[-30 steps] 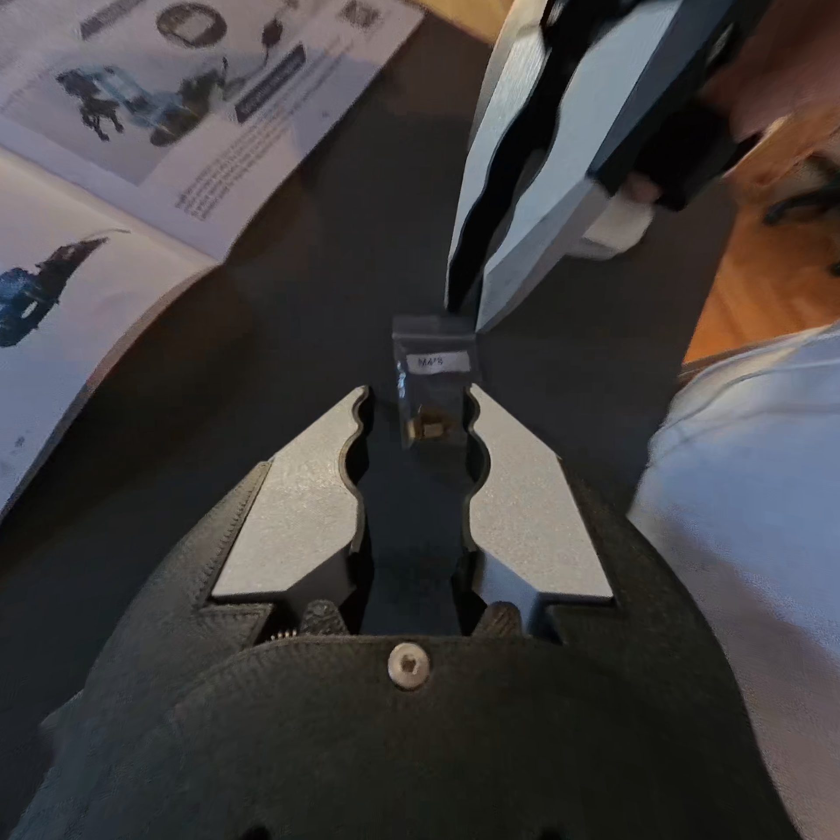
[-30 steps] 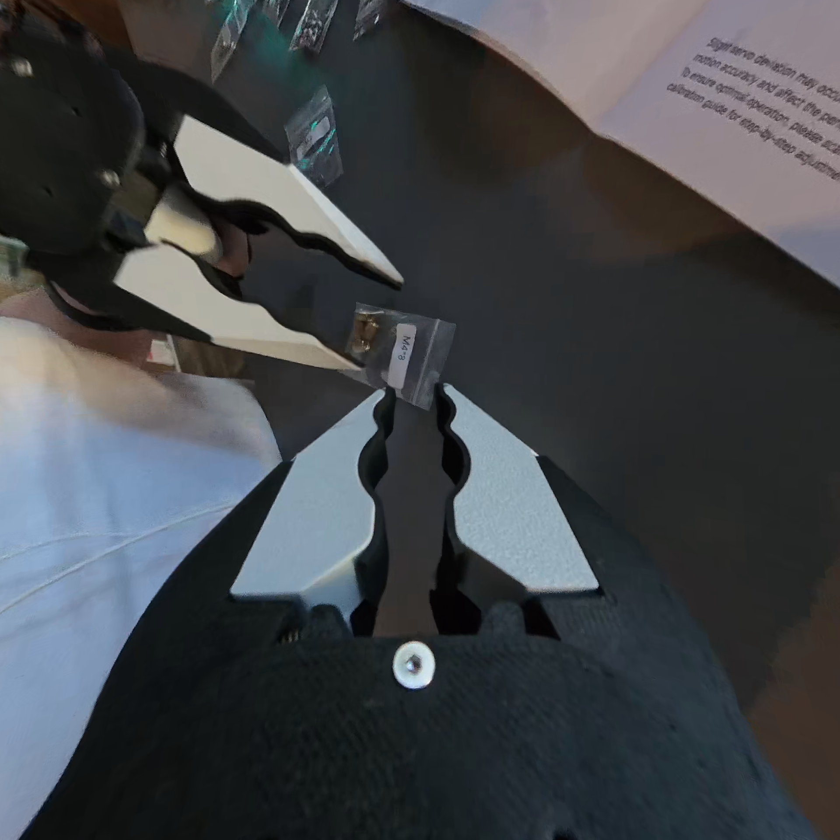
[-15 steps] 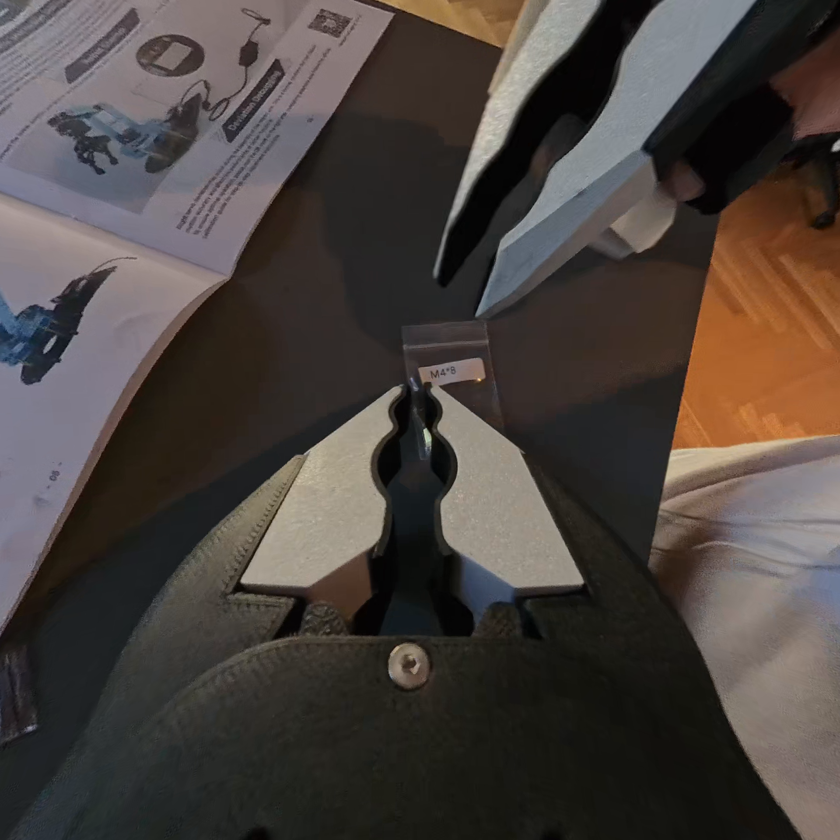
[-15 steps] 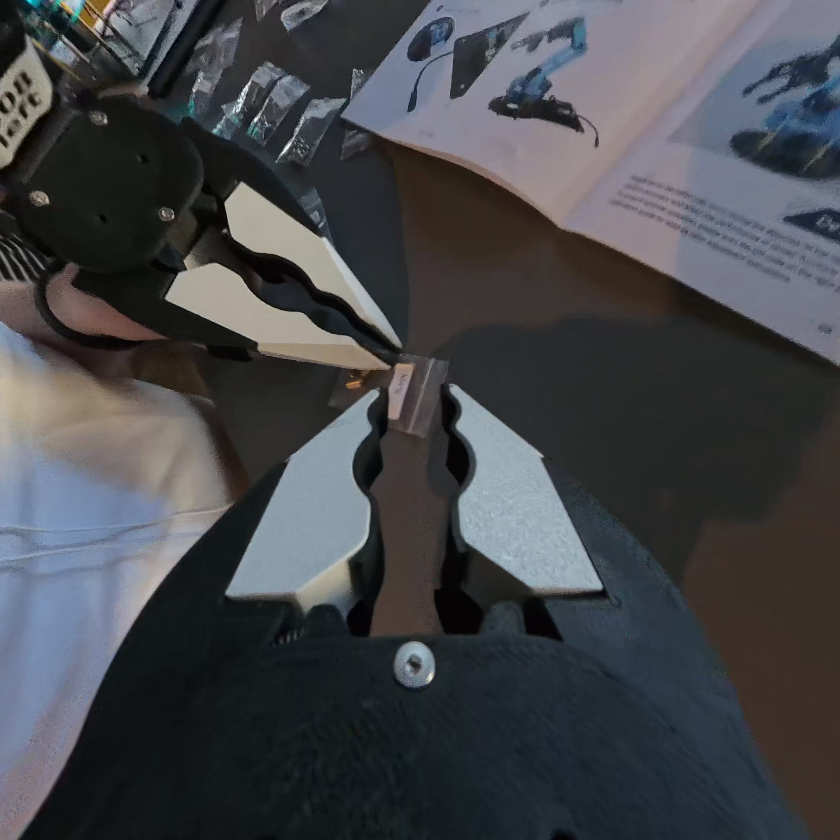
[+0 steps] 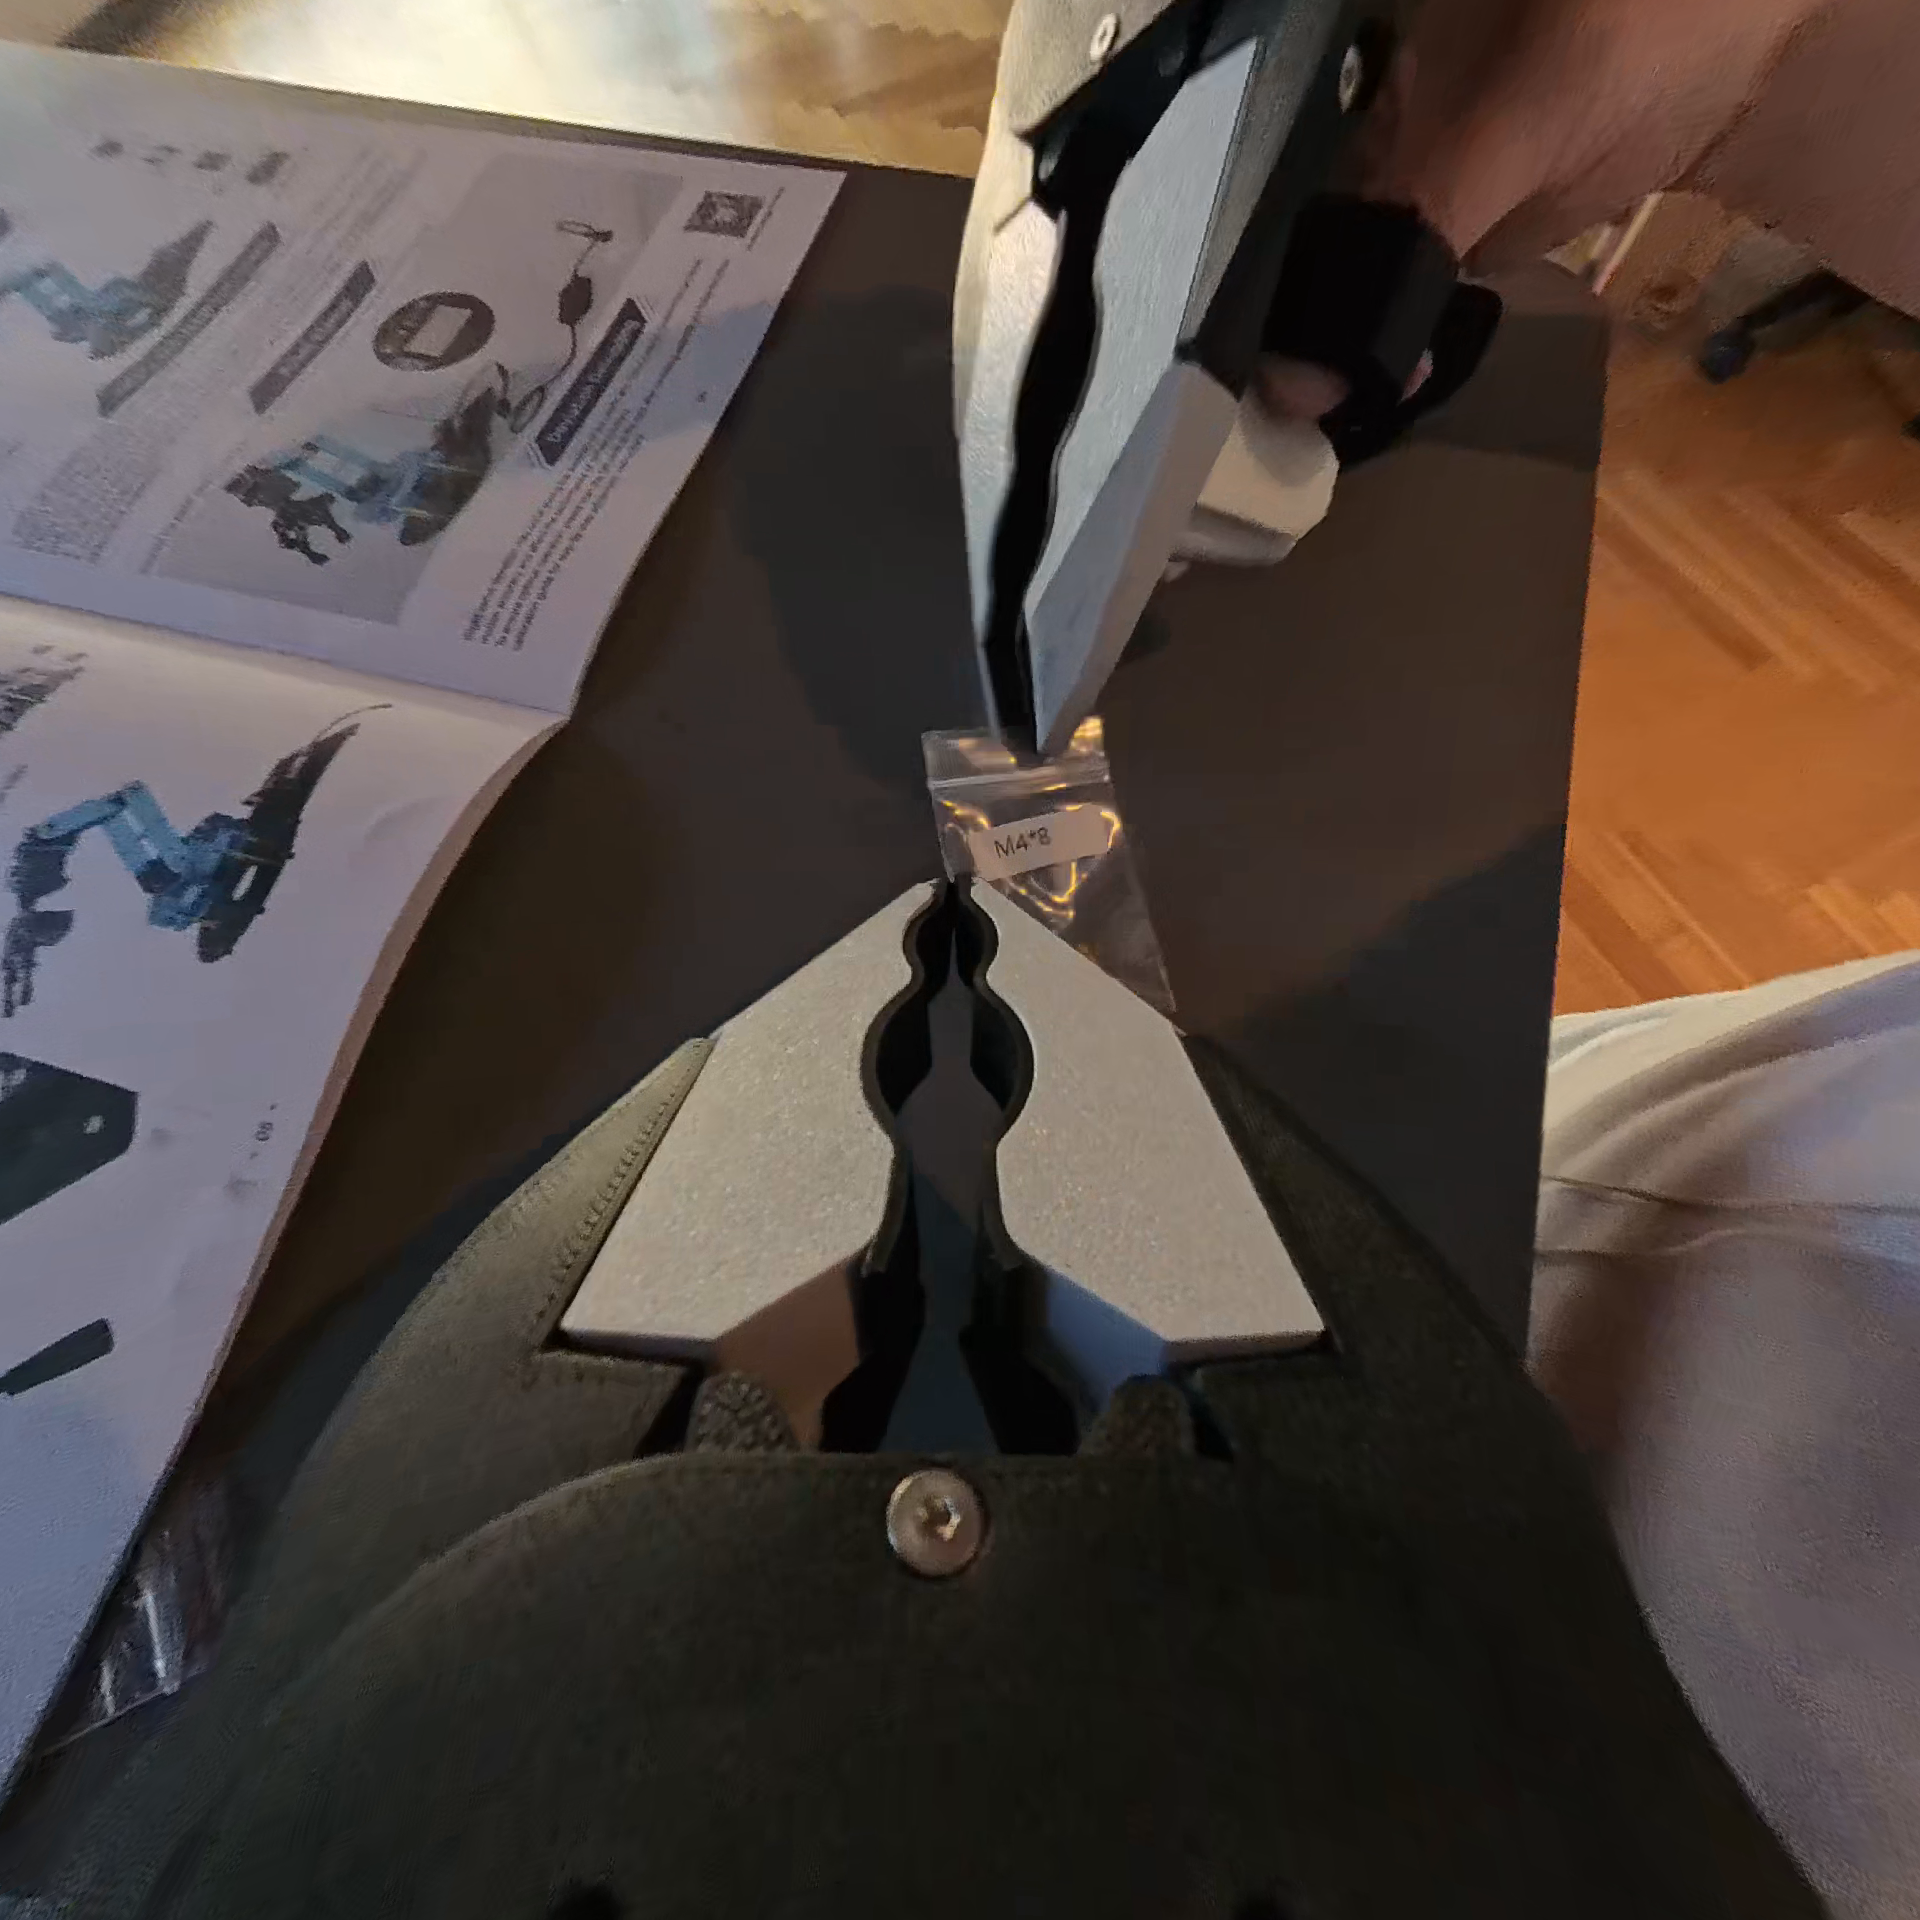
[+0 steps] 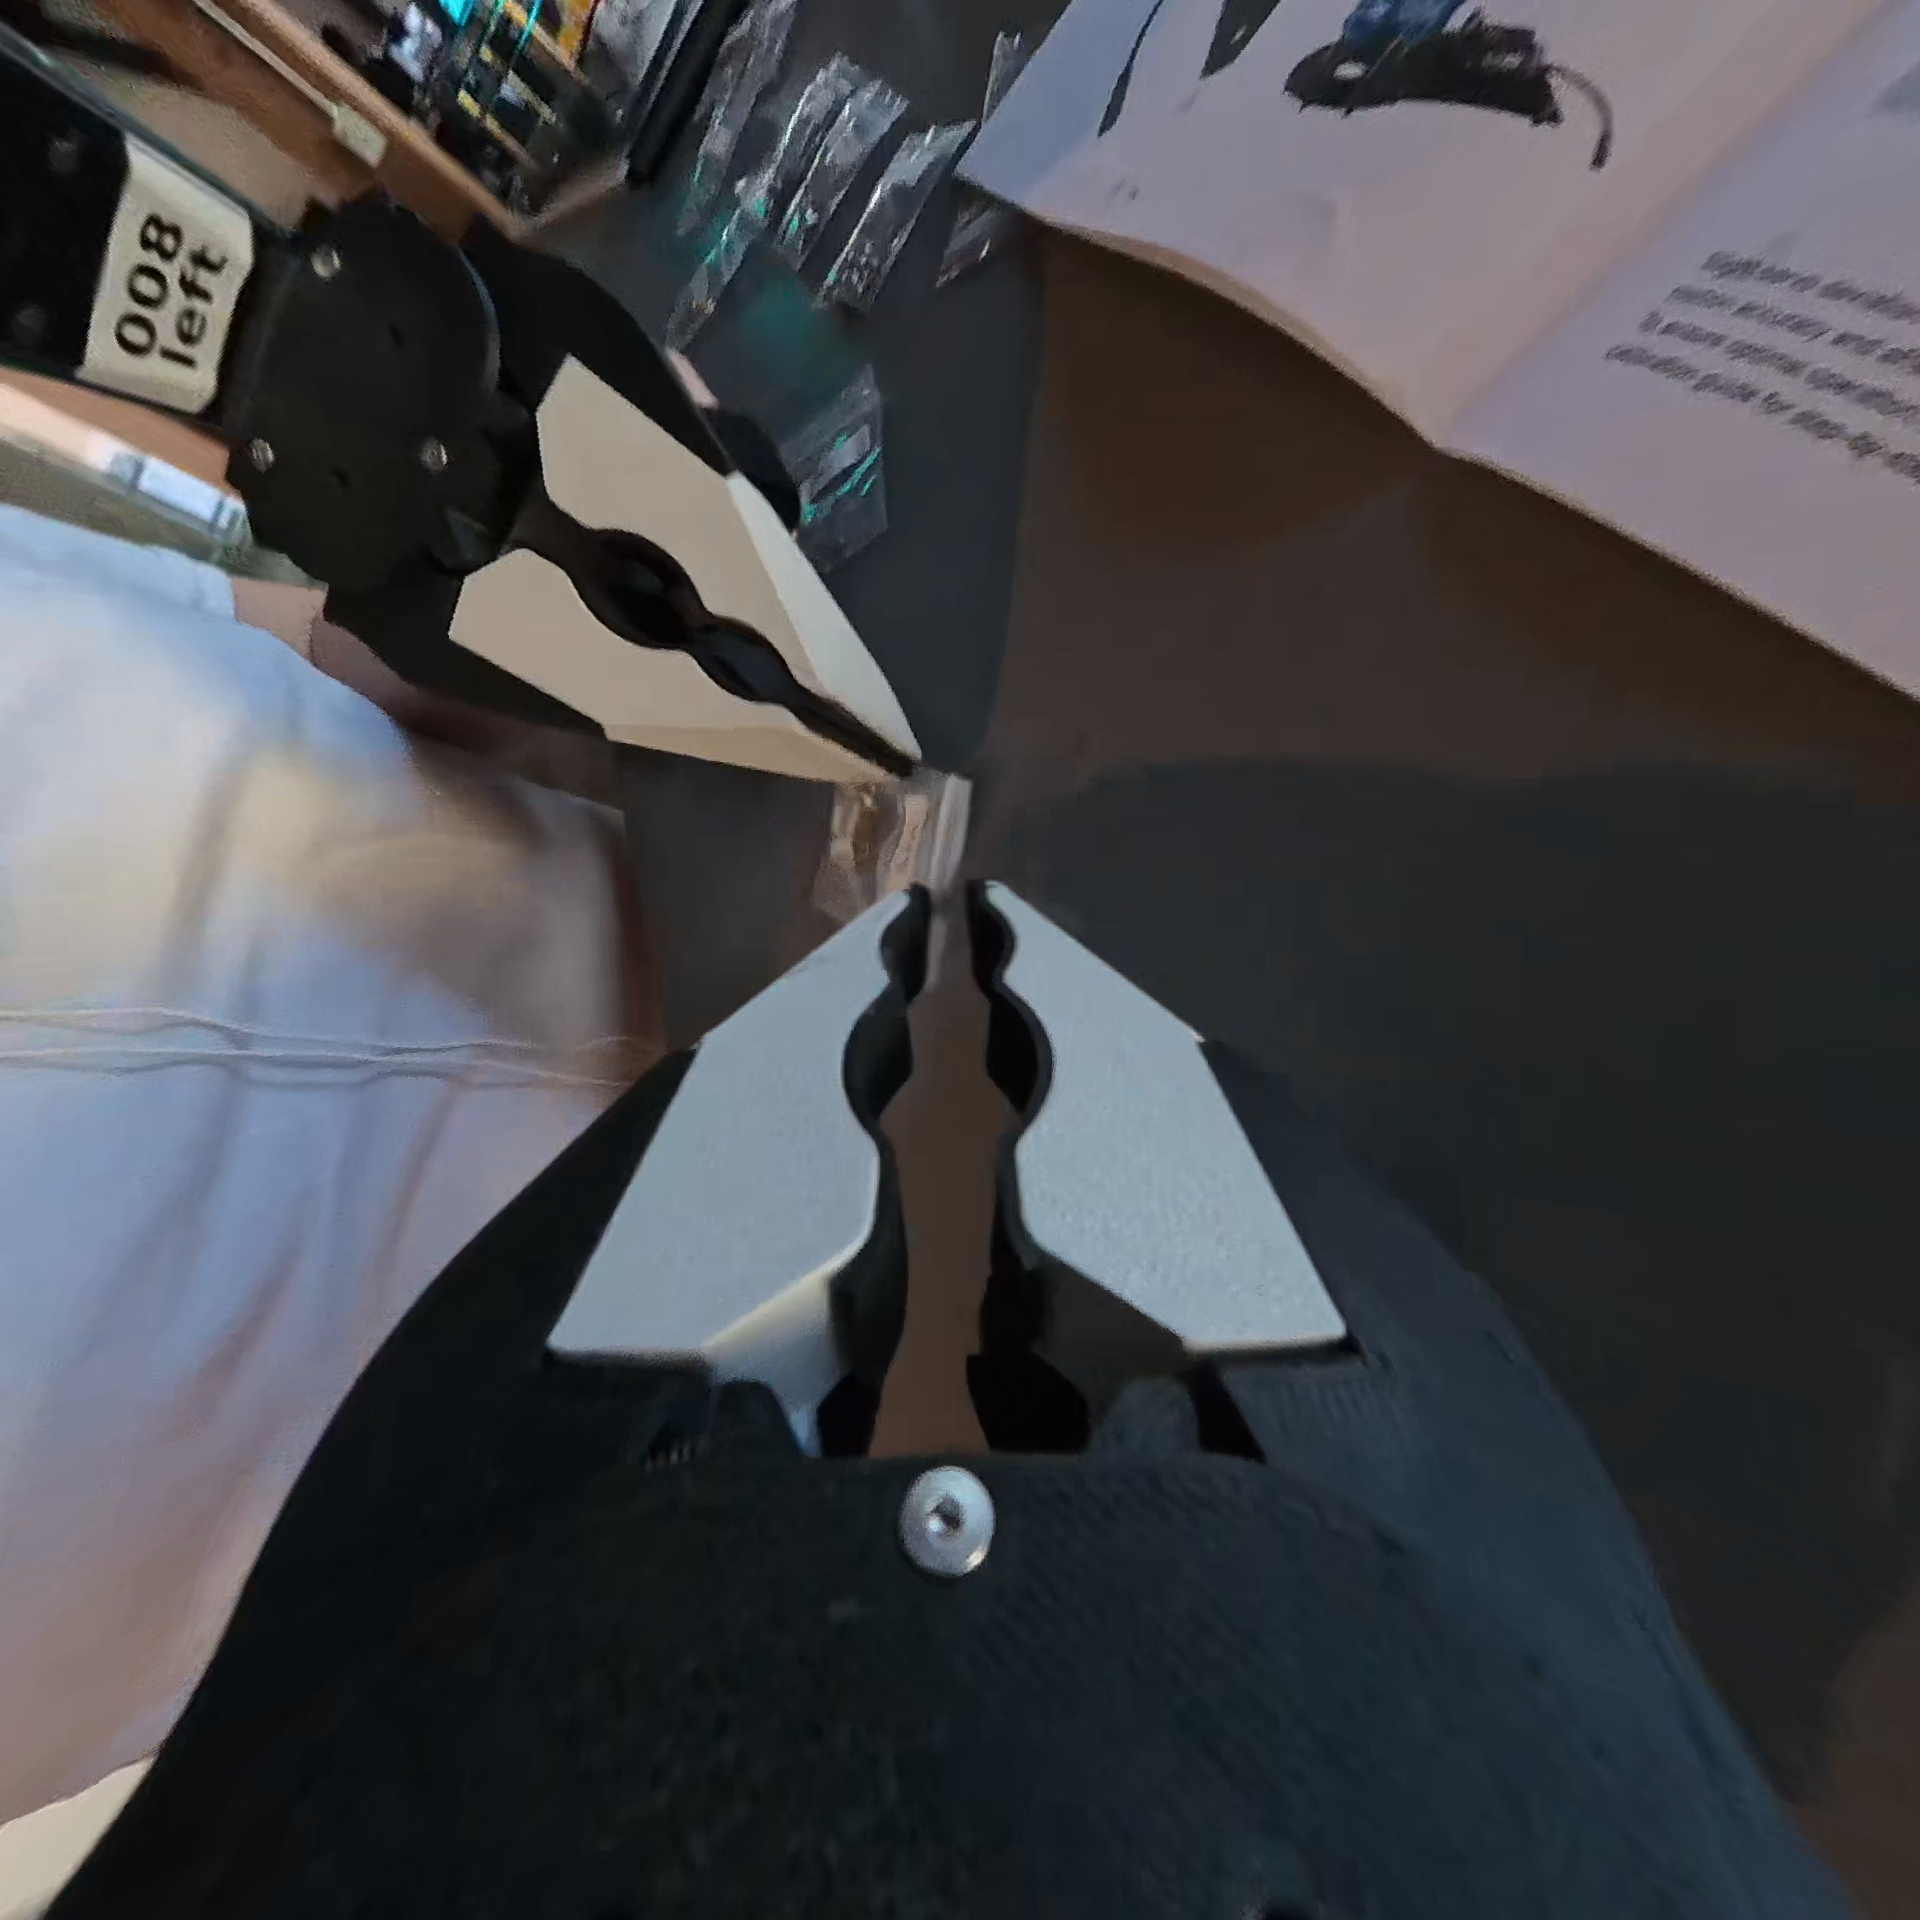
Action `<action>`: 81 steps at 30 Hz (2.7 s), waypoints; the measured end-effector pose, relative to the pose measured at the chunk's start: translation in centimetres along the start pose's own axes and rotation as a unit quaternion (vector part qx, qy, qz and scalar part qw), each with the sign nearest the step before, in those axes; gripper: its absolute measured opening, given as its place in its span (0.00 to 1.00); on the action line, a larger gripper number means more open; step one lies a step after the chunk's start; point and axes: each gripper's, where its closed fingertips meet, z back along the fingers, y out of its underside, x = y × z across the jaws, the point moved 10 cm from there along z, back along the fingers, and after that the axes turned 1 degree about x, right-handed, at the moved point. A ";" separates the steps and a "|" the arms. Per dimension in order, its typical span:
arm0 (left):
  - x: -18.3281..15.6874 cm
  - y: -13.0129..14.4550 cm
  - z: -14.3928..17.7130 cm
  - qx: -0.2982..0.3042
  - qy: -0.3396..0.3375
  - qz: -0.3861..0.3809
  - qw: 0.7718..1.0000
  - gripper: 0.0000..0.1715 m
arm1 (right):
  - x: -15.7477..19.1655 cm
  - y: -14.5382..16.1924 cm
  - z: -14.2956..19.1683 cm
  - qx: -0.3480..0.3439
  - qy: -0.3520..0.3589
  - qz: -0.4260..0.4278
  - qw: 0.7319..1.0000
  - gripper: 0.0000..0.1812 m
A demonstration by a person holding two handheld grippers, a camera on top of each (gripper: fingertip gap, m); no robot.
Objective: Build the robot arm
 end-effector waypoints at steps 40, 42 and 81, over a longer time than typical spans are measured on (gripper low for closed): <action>2.6 2.2 2.7 -0.289 0.070 0.466 0.833 0.00 | 7.3 -2.7 -4.5 -0.107 0.312 0.436 0.838 0.00; 2.7 2.1 2.7 -0.287 0.079 0.465 0.834 0.00 | 7.1 -2.9 -4.1 -0.110 0.278 0.408 0.863 0.03; 2.5 2.0 1.9 -0.237 0.102 0.472 0.843 0.00 | 4.5 -3.8 -1.8 -0.078 0.115 0.174 0.975 0.11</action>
